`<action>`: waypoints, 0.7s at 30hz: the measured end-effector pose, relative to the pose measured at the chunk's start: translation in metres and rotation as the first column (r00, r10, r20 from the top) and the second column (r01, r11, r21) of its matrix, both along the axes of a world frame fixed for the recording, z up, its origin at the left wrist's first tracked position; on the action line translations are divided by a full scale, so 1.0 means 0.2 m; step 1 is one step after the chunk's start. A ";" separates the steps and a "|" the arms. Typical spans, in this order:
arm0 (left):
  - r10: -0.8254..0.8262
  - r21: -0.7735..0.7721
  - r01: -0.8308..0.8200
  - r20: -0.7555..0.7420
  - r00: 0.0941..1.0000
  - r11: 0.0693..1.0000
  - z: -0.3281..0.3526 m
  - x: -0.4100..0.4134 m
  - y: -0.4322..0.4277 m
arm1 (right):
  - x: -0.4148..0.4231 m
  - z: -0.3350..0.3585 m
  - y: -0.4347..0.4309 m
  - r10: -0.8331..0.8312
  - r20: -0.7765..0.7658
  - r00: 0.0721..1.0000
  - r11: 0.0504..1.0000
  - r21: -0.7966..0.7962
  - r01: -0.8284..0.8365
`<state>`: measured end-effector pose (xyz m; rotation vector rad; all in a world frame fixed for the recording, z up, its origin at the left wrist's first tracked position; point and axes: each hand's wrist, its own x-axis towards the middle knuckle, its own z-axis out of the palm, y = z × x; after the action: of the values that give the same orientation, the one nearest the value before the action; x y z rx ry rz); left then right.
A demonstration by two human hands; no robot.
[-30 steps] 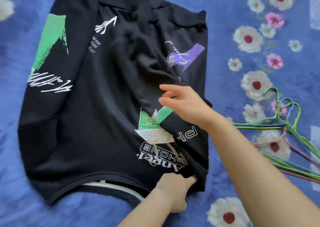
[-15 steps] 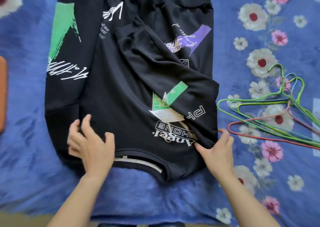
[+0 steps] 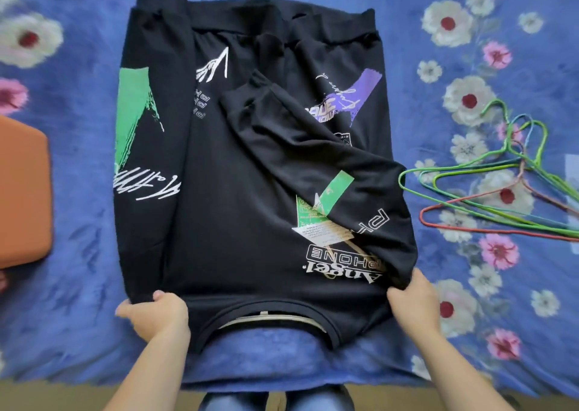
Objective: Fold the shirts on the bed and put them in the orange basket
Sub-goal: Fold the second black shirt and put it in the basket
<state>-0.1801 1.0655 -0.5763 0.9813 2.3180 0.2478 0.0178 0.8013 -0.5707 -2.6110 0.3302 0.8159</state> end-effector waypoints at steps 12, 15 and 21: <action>-0.989 0.193 0.976 -0.123 -0.083 -0.105 -0.06 0.85 0.46 | 0.62 0.01 0.68 0.644 0.472 0.602 0.724 -0.122 -0.679; -0.983 -0.070 0.997 -0.185 0.002 0.015 -0.16 0.95 0.58 | 0.75 -0.11 0.76 0.914 0.177 0.365 0.400 -0.241 -0.884; -0.907 0.129 0.898 0.018 0.421 0.420 -0.12 1.15 0.98 | 1.09 -0.09 1.08 0.538 0.345 0.769 0.772 0.165 -0.614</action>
<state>0.0507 1.2610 -0.5999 2.0764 1.3639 -0.0634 0.2349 1.0182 -0.5892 -2.5213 -0.6723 0.5915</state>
